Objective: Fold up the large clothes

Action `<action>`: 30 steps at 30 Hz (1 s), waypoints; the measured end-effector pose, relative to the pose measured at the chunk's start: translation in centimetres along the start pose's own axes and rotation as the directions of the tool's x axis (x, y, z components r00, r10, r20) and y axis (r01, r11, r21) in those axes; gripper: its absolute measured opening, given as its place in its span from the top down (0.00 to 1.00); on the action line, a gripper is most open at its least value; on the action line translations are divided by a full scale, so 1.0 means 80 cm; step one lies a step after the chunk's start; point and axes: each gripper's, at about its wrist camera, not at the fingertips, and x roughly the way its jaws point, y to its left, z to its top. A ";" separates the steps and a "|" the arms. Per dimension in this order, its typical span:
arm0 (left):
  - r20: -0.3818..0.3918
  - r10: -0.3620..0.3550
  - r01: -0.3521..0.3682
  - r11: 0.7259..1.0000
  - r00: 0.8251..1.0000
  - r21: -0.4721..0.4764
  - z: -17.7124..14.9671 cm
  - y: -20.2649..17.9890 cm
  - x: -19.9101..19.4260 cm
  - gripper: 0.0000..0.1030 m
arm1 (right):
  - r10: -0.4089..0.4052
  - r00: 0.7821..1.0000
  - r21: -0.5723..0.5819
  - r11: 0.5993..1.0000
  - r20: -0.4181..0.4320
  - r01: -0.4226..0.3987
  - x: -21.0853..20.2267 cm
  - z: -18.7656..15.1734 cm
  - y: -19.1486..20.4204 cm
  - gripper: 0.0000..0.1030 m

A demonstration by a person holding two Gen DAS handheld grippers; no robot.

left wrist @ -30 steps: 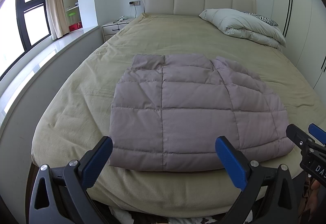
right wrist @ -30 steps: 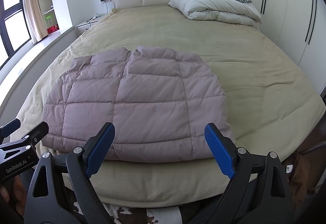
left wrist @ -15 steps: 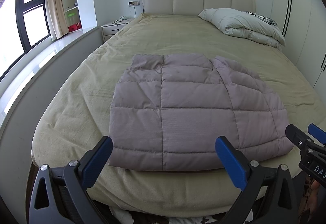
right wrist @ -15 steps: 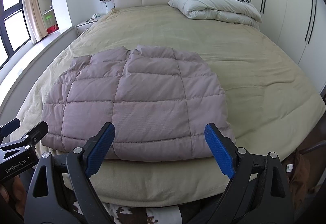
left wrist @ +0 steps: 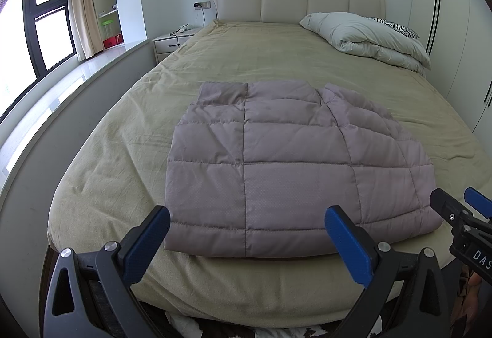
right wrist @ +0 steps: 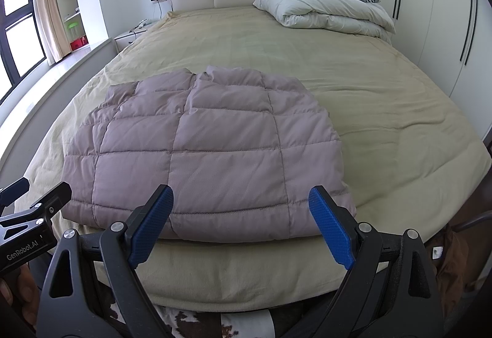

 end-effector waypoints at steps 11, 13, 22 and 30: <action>-0.001 0.000 0.000 1.000 1.000 0.000 0.000 -0.001 0.000 0.00 | 0.002 1.000 0.002 1.000 -0.005 -0.002 0.001 -0.003 -0.002 0.12; -0.001 0.000 0.000 1.000 1.000 0.001 0.000 -0.001 0.000 0.00 | 0.002 1.000 0.002 1.000 -0.005 -0.002 0.001 -0.003 -0.002 0.12; 0.006 0.003 -0.003 1.000 1.000 0.002 -0.004 -0.001 0.001 0.00 | 0.002 1.000 0.002 1.000 -0.015 -0.002 0.003 -0.007 -0.005 0.12; 0.014 0.012 -0.012 1.000 1.000 0.020 -0.006 0.001 0.002 0.00 | 0.004 1.000 0.008 1.000 -0.027 -0.004 0.005 -0.009 -0.006 0.12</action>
